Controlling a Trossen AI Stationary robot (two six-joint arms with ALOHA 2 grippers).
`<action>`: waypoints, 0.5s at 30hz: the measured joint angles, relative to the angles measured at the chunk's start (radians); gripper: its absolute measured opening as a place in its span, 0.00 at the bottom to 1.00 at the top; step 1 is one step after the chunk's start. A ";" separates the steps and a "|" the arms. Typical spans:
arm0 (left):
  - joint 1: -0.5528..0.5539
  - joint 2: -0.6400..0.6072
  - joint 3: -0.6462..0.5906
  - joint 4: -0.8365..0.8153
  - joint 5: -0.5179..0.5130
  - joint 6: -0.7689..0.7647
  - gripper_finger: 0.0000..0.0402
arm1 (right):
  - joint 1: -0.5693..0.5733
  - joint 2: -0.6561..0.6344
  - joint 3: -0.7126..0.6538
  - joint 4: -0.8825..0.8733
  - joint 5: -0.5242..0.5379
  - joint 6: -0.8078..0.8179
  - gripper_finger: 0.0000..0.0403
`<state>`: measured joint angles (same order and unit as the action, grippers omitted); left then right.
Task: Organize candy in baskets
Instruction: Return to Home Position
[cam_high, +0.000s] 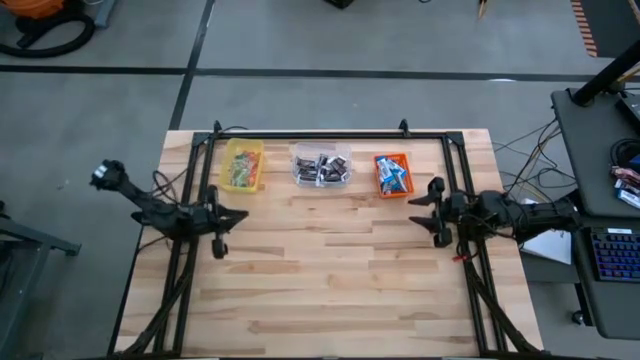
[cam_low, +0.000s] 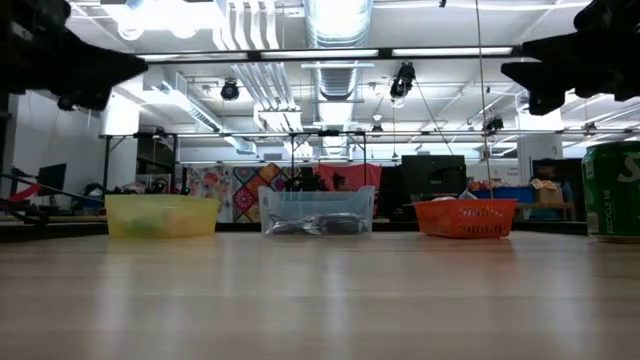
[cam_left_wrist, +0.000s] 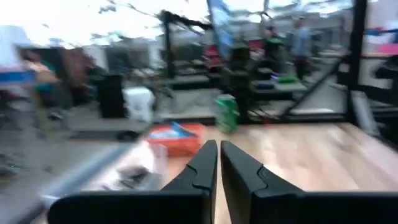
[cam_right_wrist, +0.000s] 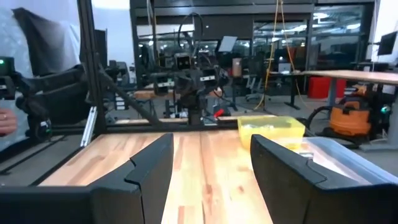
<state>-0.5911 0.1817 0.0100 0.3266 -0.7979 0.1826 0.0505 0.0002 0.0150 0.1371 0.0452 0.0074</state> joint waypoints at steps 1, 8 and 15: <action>0.023 -0.012 0.001 -0.041 0.046 -0.039 0.01 | 0.000 0.000 -0.001 -0.003 -0.001 0.001 0.50; 0.104 -0.090 0.000 -0.135 0.164 -0.063 0.00 | -0.006 0.001 -0.002 -0.022 0.000 -0.023 0.50; 0.106 -0.134 0.000 -0.200 0.151 -0.058 0.00 | -0.006 0.004 -0.002 -0.022 0.013 -0.051 0.50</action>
<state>-0.4850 0.0473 0.0097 0.1262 -0.6466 0.1242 0.0448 0.0043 0.0128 0.1151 0.0579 -0.0432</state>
